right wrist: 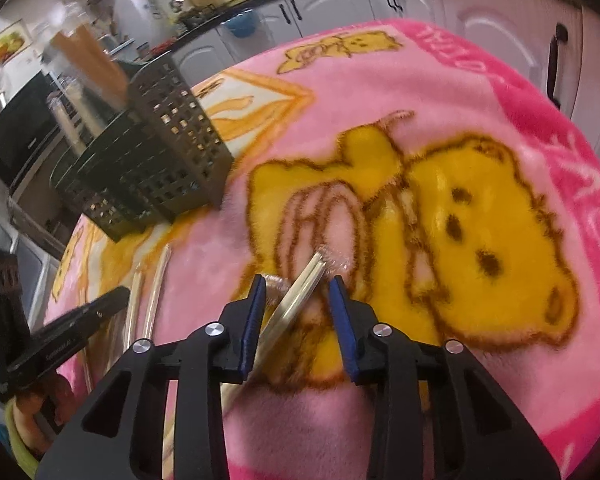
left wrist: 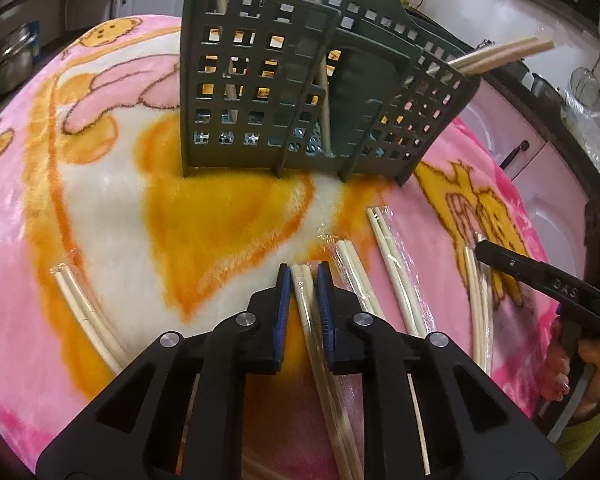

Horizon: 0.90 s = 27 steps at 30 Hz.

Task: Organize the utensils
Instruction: 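Close the left tool on a bamboo chopstick while the right tool grasps a wrapped chopstick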

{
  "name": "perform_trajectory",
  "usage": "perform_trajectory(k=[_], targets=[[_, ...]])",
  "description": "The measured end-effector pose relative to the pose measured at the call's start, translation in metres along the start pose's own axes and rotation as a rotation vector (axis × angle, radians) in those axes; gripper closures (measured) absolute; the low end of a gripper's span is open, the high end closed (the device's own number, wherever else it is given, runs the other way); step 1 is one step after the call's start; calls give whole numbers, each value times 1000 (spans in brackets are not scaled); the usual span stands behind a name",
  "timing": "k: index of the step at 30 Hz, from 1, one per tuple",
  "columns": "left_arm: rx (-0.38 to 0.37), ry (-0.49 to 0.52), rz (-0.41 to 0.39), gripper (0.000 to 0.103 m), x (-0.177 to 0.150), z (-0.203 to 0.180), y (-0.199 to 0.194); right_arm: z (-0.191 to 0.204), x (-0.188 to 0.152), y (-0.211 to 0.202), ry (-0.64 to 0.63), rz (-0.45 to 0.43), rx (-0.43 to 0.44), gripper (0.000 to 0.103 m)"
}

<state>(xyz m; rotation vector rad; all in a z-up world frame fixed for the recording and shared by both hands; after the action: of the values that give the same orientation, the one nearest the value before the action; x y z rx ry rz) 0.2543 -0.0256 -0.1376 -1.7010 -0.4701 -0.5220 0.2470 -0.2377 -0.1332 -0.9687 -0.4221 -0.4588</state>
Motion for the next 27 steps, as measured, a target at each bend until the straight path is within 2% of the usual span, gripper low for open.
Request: perform_trajectory(k=[6,10,16,19,27], targets=[[-12,-9,2,94,4,-2,3,-9,12,7,53,2,17,81],[-12,-5,4,94,6,-4,6,-9,20,13,39,6,0,84],[-15,-4,9,95,7,-1,4,-13,31,20,21,-4,-33,94],[-32,-20,5,97,10,-1,3,-11,34,17,33,-22,-14,95],[-75,-25,-93,99,31,-7,-34,17,43,-18,-27,-136,62,96]])
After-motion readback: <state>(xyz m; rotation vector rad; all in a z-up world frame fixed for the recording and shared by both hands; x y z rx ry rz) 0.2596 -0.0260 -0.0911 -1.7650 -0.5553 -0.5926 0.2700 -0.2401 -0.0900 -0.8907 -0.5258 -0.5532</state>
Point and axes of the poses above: each gripper's, at about its wrist camera, not at the fingertips, and y roughly the way its jaws point, z to its left, x to its top, the point moved 10 cm from there along y, roughly the way its jaws point, and after that the axes turned 10 degrees about x, right-handed, at the moved point
